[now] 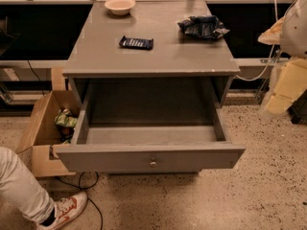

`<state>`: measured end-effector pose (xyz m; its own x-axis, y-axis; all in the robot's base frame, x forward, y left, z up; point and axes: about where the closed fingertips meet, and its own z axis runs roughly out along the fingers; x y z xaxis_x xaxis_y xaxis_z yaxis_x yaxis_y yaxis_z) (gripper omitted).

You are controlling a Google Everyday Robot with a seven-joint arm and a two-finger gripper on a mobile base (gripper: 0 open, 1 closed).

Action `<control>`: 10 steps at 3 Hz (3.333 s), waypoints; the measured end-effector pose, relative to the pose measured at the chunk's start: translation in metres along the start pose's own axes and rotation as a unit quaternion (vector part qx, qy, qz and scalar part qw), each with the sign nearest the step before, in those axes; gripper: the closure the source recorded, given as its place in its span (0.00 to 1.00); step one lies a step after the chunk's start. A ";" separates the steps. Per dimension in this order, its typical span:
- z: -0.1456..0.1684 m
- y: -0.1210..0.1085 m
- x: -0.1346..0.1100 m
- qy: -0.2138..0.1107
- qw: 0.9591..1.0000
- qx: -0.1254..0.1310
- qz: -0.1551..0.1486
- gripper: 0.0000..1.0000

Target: Place rxbar blueberry into top drawer

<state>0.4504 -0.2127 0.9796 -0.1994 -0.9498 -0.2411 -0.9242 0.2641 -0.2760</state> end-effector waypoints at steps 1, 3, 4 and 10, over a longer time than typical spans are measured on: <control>0.013 -0.036 -0.018 -0.060 0.998 0.023 -0.001 0.00; 0.073 -0.146 -0.083 -0.189 0.980 0.053 0.047 0.00; 0.073 -0.146 -0.083 -0.189 0.979 0.053 0.047 0.00; 0.162 -0.211 -0.211 -0.287 0.945 0.074 0.136 0.00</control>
Offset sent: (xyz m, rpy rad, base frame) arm 0.1837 0.0477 0.0073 0.4023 -0.2567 0.0347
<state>0.7403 -0.0405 0.9384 -0.1745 -0.6075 -0.7749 -0.7995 0.5468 -0.2487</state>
